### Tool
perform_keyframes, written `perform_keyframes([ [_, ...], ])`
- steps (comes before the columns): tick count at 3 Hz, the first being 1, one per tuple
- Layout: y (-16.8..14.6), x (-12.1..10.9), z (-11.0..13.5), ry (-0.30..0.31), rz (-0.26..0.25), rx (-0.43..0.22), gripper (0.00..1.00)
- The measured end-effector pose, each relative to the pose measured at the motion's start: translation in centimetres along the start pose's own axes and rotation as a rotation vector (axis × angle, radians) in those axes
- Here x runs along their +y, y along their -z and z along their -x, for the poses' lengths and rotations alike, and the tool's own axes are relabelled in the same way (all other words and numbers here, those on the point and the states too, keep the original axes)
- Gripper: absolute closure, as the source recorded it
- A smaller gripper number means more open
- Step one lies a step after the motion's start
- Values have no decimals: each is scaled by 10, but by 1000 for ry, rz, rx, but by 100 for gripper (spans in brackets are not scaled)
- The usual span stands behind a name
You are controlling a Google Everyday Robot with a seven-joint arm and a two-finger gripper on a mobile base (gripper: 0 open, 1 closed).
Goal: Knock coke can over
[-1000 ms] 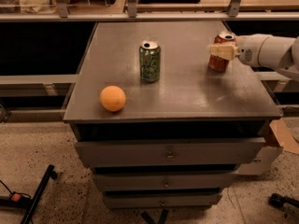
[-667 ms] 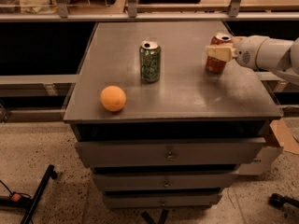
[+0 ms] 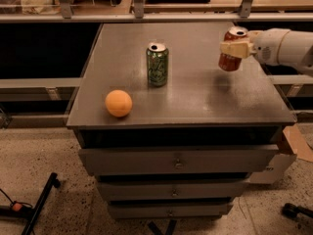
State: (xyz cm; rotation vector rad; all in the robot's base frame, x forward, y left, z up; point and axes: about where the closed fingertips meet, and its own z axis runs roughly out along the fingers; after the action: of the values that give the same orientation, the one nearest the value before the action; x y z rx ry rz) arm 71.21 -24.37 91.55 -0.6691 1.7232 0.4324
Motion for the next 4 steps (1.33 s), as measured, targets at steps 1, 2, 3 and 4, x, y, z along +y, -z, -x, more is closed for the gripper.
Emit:
perform_keyframes([
  [1, 27, 0, 26, 90, 17, 98, 100],
  [2, 46, 7, 37, 234, 4, 277, 100],
  [3, 47, 33, 43, 402, -9, 459, 100],
  [4, 44, 68, 29, 589, 31, 630, 100],
])
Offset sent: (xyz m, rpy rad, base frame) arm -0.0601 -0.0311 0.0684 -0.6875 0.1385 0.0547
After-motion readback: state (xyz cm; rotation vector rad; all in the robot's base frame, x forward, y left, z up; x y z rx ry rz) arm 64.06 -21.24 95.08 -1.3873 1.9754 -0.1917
